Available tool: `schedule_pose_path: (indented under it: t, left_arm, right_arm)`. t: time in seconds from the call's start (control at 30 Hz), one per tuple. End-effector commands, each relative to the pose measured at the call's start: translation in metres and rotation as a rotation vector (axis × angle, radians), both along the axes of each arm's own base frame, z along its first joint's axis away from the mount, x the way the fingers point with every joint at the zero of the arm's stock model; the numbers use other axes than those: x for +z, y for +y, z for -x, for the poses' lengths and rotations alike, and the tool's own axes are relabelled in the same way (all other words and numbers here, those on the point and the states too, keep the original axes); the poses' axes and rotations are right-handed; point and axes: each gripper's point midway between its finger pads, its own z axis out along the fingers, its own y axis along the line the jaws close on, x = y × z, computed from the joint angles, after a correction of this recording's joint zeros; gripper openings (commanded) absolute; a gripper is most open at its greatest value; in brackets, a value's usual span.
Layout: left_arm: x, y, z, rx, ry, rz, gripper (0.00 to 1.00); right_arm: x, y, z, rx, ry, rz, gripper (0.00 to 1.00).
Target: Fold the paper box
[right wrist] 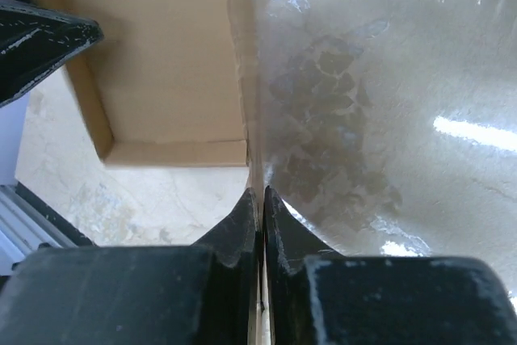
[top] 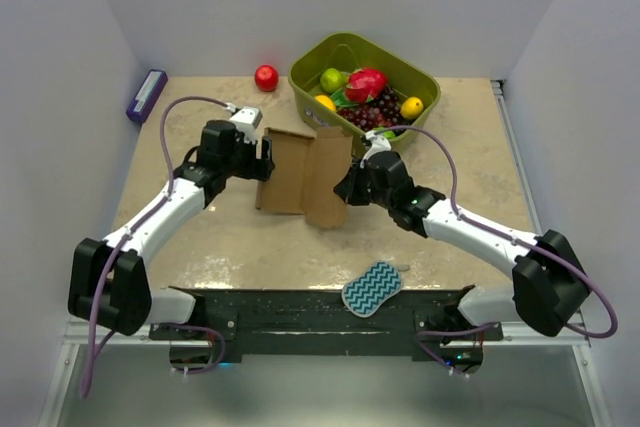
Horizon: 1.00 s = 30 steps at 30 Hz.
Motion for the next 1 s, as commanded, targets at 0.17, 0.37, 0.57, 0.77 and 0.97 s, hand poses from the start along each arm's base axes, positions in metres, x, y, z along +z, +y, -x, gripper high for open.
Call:
schedule_pose_path:
  t: [0.17, 0.37, 0.57, 0.77, 0.97]
  left_arm:
    - [0.076, 0.017, -0.003, 0.044, -0.26, 0.008, 0.99]
    - [0.135, -0.002, 0.013, -0.119, -0.448, 0.087, 1.0]
    - [0.19, -0.059, 0.042, -0.536, -0.497, 0.204, 1.0]
    - [0.191, -0.056, 0.039, -0.6, -0.489, 0.133, 1.0]
    - [0.165, -0.067, 0.06, -0.75, -0.416, 0.201, 1.0]
  right_arm:
    - [0.057, -0.017, -0.006, 0.139, -0.145, 0.125, 0.0]
    - [0.094, -0.034, 0.004, 0.33, -0.18, 0.202, 0.0]
    - [0.113, -0.018, 0.047, 0.65, -0.154, 0.169, 0.0]
    - [0.11, -0.017, 0.059, 0.743, -0.137, 0.175, 0.0]
    - [0.108, -0.015, 0.062, 0.778, -0.123, 0.173, 0.0]
